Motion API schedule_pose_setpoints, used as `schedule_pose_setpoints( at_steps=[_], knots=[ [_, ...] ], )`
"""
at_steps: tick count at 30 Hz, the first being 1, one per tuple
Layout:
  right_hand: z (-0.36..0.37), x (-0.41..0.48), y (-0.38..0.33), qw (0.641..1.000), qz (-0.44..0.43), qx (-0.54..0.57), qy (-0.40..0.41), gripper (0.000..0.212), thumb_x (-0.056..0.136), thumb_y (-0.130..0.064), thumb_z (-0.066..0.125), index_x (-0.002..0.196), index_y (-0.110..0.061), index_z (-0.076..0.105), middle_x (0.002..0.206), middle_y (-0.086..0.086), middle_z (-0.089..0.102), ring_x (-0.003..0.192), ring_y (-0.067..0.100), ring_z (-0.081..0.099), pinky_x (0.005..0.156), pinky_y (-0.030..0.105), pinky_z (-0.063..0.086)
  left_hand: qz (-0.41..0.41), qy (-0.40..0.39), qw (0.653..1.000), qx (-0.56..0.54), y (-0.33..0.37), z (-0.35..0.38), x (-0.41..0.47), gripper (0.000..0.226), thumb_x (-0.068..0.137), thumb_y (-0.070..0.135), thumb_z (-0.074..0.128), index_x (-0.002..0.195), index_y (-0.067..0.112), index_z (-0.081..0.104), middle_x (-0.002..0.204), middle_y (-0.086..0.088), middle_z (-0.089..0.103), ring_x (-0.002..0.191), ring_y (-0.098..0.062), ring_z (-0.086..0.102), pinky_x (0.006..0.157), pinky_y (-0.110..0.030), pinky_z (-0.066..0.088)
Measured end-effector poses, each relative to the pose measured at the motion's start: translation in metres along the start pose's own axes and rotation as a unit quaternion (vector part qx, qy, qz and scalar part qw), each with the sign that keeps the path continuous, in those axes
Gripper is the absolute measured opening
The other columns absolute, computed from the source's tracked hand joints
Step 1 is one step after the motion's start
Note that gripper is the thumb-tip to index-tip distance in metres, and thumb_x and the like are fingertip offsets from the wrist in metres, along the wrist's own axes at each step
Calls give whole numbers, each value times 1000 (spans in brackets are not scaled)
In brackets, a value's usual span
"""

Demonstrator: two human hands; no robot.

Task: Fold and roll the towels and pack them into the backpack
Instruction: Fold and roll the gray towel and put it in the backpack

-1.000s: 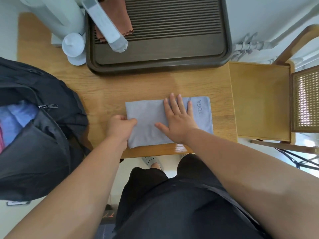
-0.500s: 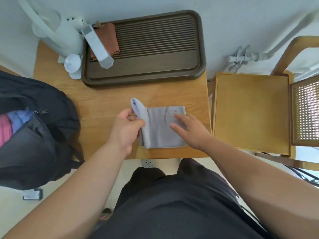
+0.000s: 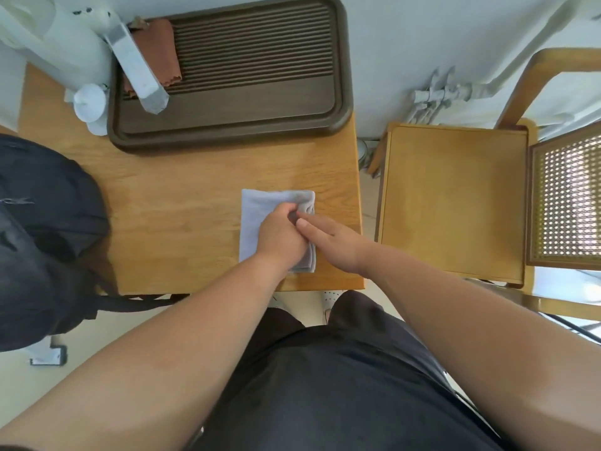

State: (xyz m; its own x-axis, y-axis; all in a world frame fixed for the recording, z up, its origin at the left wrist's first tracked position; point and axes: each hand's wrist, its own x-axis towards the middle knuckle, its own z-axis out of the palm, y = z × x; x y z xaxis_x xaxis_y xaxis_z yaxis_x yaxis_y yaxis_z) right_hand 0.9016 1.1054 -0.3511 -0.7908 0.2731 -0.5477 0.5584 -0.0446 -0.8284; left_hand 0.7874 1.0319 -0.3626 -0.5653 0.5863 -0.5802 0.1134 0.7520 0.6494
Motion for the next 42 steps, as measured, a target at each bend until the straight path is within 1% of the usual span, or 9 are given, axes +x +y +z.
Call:
schedule_pose_setpoints(
  at_steps=[3,7,12,16,21,26,34,38,42],
  knots=[
    [-1,6,4,999,4,-36,0,52,106,-51,32,149,-27,47,152,-4,46,140,12,35,120,35,22,55,44,994,81,-7,-9,-10,21,96,21,58,116,23,63,109,7,63,102,-12,61,80,-14,43],
    [-4,7,0,998,-8,-64,18,49,107,-44,36,150,-22,44,155,-2,39,141,4,27,100,10,14,156,123,945,259,-30,-27,-20,51,88,36,58,134,14,57,138,-10,53,126,-31,51,106,-42,41],
    [-4,14,4,995,2,-82,48,46,106,-42,40,140,-14,54,143,5,49,133,12,38,98,17,22,106,32,886,450,-47,-31,-11,95,91,68,43,160,19,-1,168,-2,-16,155,-25,-10,122,-53,2],
    [-5,18,13,989,47,-135,37,54,101,-52,44,148,-25,47,134,-2,42,126,16,44,104,27,33,92,8,871,483,-61,-27,3,115,81,83,40,158,19,-17,162,-5,-34,150,-24,-28,122,-57,-4],
    [-7,22,11,890,-53,-428,148,62,87,-54,63,143,-32,48,141,2,39,130,27,39,108,46,40,98,-9,869,485,-70,-23,11,120,77,89,35,154,20,-25,156,-10,-43,146,-27,-37,121,-59,-8],
    [-3,49,9,785,-78,-613,34,77,97,-66,24,160,-30,-2,167,-3,-18,151,32,-23,121,60,-4,110,-19,869,481,-76,-25,12,118,74,91,23,152,20,-30,155,-11,-45,144,-27,-40,120,-62,-8],
    [-5,61,23,799,4,-601,3,78,93,-75,6,151,-38,-30,160,-6,-36,147,33,-31,119,62,-10,135,-26,870,473,-80,-28,14,114,79,89,25,151,23,-33,154,-9,-47,144,-27,-40,119,-65,-7],
    [-5,60,20,808,-2,-589,9,81,93,-76,15,154,-38,-24,165,-5,-23,151,33,-21,121,59,-2,141,-46,874,463,-78,-36,14,111,80,87,29,152,26,-31,153,-5,-47,144,-24,-40,119,-65,-7],
    [2,46,3,806,-5,-585,85,79,93,-71,34,158,-28,19,152,7,36,141,31,31,116,48,27,178,8,898,402,-86,-52,4,100,81,83,27,159,30,-6,167,-3,-19,153,-24,-18,120,-63,-2]
  ],
)
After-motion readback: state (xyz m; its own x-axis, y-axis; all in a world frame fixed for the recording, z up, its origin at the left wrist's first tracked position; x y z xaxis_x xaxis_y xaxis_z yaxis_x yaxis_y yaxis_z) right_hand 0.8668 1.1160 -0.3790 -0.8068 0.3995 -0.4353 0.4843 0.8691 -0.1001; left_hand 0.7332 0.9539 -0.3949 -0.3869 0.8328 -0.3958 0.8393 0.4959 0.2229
